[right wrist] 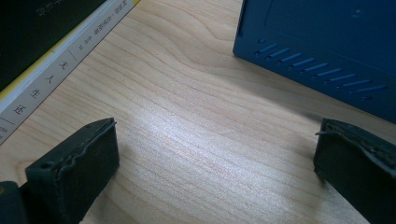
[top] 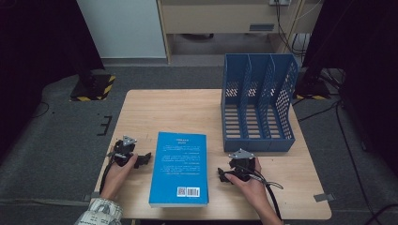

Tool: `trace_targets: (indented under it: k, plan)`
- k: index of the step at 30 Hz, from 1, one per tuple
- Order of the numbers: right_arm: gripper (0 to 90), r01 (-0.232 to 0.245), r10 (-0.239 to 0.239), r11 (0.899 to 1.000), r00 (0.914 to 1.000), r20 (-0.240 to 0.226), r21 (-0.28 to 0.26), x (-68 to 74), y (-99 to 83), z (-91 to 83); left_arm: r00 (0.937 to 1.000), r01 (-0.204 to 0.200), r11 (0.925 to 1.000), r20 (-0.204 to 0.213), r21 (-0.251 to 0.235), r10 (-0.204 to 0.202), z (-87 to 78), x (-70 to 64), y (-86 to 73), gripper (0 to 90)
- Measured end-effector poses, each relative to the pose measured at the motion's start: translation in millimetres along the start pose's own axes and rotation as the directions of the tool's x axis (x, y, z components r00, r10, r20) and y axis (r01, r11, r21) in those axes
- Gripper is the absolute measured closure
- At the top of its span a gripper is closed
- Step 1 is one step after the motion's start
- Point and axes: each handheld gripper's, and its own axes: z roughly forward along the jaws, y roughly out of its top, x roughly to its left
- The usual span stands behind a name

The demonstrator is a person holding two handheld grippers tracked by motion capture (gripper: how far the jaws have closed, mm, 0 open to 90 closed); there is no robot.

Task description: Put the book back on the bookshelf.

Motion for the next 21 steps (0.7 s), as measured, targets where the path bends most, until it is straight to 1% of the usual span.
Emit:
trace_targets:
  k: [3, 6, 7, 9, 10, 11, 12, 13, 14, 15, 16, 17, 18, 19, 20, 21]
  plan:
    - [0.4, 0.001, -0.001, 1.0, 1.0, -0.002, 0.002, -0.2, 0.1, -0.1, 1.0, -0.004, 1.0, 0.005, 0.004, 0.004, -0.8, -0.3, -0.2, 0.0]
    - [0.6, 0.016, -0.016, 1.0, 0.9998, -0.011, 0.011, -1.2, 0.1, -1.2, 0.9999, -0.007, 0.9999, 0.008, 0.008, 0.007, -2.0, -1.0, -0.8, 0.0]
    - [1.5, 0.016, -0.016, 1.0, 0.9997, -0.017, 0.019, -1.6, 0.4, -2.2, 1.0, -0.002, 0.9999, 0.003, 0.013, 0.002, -4.0, -0.7, -1.3, 0.2]
    - [5.0, -0.004, 0.006, 0.999, 0.9991, -0.041, 0.033, -3.7, 1.5, -6.4, 1.0, 0.005, 0.9999, 0.001, 0.012, -0.005, -5.8, -0.4, -2.1, 2.8]
    - [5.1, -0.011, 0.014, 0.999, 0.9983, -0.057, 0.042, -4.6, 2.0, -9.2, 0.9995, 0.028, 0.9996, 0.015, 0.008, -0.028, -10.2, 0.9, -4.2, 2.7]
    - [5.1, -0.011, 0.014, 0.999, 0.9983, -0.057, 0.042, -4.6, 2.0, -9.2, 0.9995, 0.028, 0.9996, 0.015, 0.008, -0.028, -10.2, 0.9, -4.2, 3.0]
    - [4.1, -0.021, 0.024, 0.999, 0.9958, -0.088, 0.032, -3.2, 3.5, -18.1, 0.9983, 0.05, 0.9987, 0.029, 0.002, -0.05, -16.6, 1.0, -6.2, 3.1]
    - [4.1, -0.021, 0.024, 0.999, 0.9958, -0.088, 0.032, -3.2, 3.5, -18.1, 0.9983, 0.05, 0.9987, 0.029, 0.002, -0.05, -16.6, 1.0, -6.2, 3.2]
    - [4.9, -0.008, 0.008, 1.0, 0.994, -0.109, 0.0, 0.4, 5.1, -29.9, 0.9978, 0.055, 0.9985, 0.037, -0.002, -0.055, -20.4, 0.5, -6.5, 3.3]
    - [4.7, -0.007, 0.005, 1.0, 0.9929, -0.119, -0.015, 2.3, 6.2, -36.3, 0.9969, 0.062, 0.998, 0.048, -0.015, -0.061, -28.4, -2.1, -6.5, 3.3]
    - [5.6, 0.003, -0.007, 0.999, 0.9921, -0.125, -0.034, 3.9, 7.0, -42.2, 0.9969, 0.062, 0.998, 0.048, -0.015, -0.061, -28.4, -2.1, -6.5, 3.4]
    - [6.0, 0.004, -0.011, 0.999, 0.9906, -0.136, -0.049, 5.3, 7.6, -48.0, 0.9963, 0.067, 0.9976, 0.056, -0.016, -0.066, -32.6, -3.8, -6.2, 3.5]
    - [6.1, -0.001, -0.009, 0.998, 0.9881, -0.154, -0.064, 6.7, 8.0, -53.6, 0.9948, 0.083, 0.9959, 0.063, -0.037, -0.08, -42.5, -7.2, -5.5, 3.6]
    - [6.5, -0.009, -0.004, 0.997, 0.9859, -0.167, -0.076, 8.8, 8.3, -59.1, 0.9951, 0.078, 0.9957, 0.065, -0.05, -0.075, -47.8, -8.4, -5.3, 3.6]
    - [6.5, -0.009, -0.004, 0.997, 0.9859, -0.167, -0.076, 8.8, 8.3, -59.1, 0.9951, 0.078, 0.9957, 0.065, -0.05, -0.075, -47.8, -8.4, -5.3, 3.7]
    - [6.8, -0.012, -0.008, 0.995, 0.9808, -0.195, -0.1, 12.6, 8.6, -69.3, 0.994, 0.093, 0.994, 0.064, -0.058, -0.089, -53.1, -9.3, -4.9, 4.1]
